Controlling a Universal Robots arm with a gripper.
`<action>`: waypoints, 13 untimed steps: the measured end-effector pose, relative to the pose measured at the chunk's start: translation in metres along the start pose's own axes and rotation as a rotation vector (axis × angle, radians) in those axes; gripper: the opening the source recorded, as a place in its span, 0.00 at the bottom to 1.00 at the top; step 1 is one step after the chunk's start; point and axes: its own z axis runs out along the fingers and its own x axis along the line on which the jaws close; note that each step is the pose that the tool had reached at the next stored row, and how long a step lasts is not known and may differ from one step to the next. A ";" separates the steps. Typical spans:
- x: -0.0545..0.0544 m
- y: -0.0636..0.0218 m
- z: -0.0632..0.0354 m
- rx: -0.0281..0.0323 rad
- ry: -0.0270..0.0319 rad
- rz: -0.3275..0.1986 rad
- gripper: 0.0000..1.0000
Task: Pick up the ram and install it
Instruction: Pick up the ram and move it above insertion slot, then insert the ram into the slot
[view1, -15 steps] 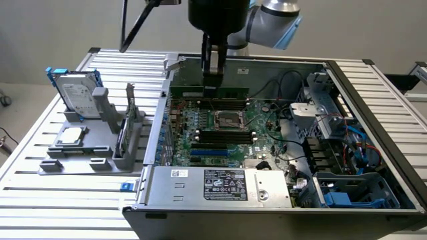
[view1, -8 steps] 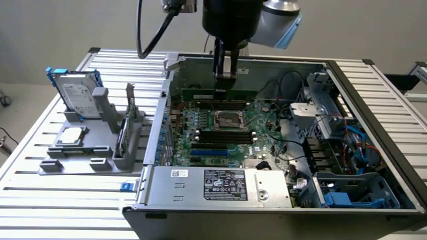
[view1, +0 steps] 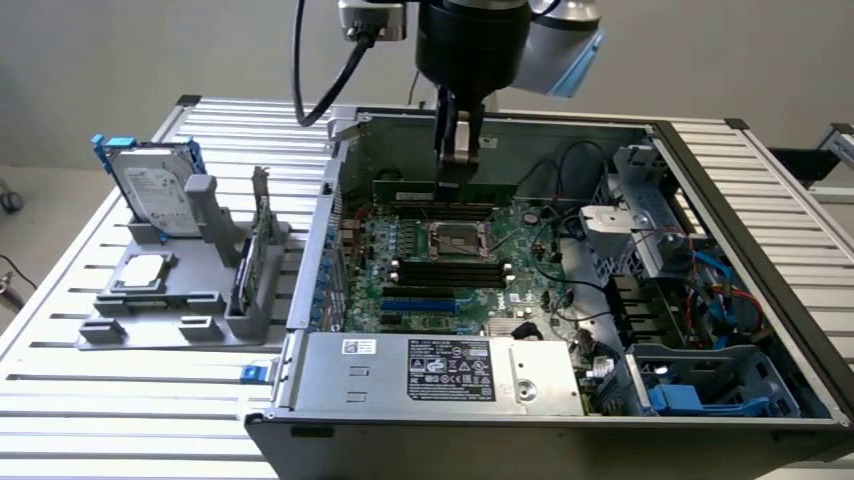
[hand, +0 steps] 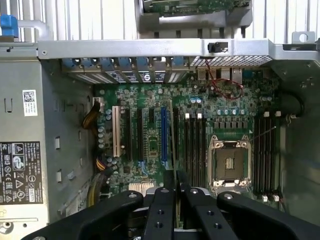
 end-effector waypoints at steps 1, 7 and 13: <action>-0.001 -0.0007 0.0018 -0.0003 -0.0001 0.002 0.14; -0.003 -0.0046 0.0127 -0.0019 -0.0010 0.026 0.14; -0.005 -0.0084 0.0234 -0.0031 -0.0018 0.051 0.14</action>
